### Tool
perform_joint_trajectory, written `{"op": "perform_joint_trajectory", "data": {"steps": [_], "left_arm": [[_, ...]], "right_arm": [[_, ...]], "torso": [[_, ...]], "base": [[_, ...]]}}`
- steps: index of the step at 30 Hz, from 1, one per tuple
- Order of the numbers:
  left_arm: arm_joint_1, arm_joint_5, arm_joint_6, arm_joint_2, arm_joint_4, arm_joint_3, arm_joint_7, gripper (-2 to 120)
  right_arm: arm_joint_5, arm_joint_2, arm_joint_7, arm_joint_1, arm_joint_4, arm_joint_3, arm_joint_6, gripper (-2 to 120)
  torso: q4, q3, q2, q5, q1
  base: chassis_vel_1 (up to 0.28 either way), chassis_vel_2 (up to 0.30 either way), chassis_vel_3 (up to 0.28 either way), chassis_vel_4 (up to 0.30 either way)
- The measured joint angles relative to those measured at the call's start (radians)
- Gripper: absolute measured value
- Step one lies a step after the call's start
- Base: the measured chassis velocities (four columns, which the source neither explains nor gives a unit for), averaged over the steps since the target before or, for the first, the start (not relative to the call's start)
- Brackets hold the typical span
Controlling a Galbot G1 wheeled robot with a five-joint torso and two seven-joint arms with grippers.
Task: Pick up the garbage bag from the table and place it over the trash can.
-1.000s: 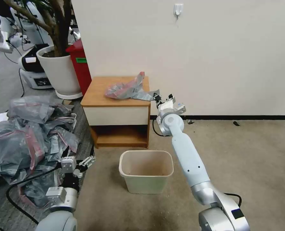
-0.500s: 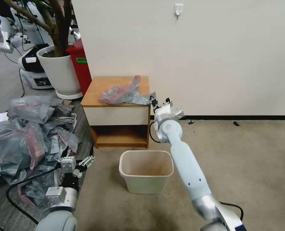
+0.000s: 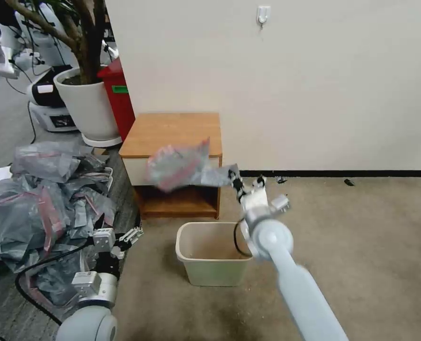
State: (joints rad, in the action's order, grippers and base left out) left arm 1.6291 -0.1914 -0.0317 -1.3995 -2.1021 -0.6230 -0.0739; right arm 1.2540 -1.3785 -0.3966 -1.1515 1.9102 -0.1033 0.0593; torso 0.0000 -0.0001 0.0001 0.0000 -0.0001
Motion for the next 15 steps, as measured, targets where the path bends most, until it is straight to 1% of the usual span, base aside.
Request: {"op": "perform_joint_trajectory", "data": {"steps": [1, 3, 6, 8, 15], "left_arm": [[0.0, 0.0, 0.0, 0.0, 0.0, 0.0, 0.0, 100], [-0.001, -0.002, 0.002, 0.001, -0.007, -0.005, 0.0, 100], [0.0, -0.004, 0.003, 0.004, -0.013, -0.01, 0.0, 100], [0.001, -0.005, 0.004, 0.007, -0.017, -0.014, 0.0, 100], [0.002, -0.005, 0.004, 0.004, -0.018, -0.013, 0.0, 100]], "right_arm": [[0.0, 0.0, 0.0, 0.0, 0.0, 0.0, 0.0, 0], [-0.036, 0.024, 0.0, -0.062, 0.026, 0.045, -0.004, 0], [-0.06, 0.039, -0.001, -0.098, 0.035, 0.071, -0.008, 0], [-0.104, 0.059, -0.006, -0.156, 0.046, 0.116, -0.011, 0], [-0.185, 0.073, -0.007, -0.185, 0.028, 0.156, -0.025, 0]], "torso": [[0.0, 0.0, 0.0, 0.0, 0.0], [0.0, 0.0, 0.0, 0.0003, 0.0], [0.0, 0.0, 0.0, 0.0, 0.0], [0.0, 0.0, 0.0, 0.0, 0.0], [0.0, 0.0, 0.0, 0.0, 0.0]], "base": [[0.0, 0.0, 0.0, 0.0], [0.0, 0.0, 0.0, 0.0], [0.0, 0.0, 0.0, 0.0], [0.0, 0.0, 0.0, 0.0], [0.0, 0.0, 0.0, 0.0]]}}
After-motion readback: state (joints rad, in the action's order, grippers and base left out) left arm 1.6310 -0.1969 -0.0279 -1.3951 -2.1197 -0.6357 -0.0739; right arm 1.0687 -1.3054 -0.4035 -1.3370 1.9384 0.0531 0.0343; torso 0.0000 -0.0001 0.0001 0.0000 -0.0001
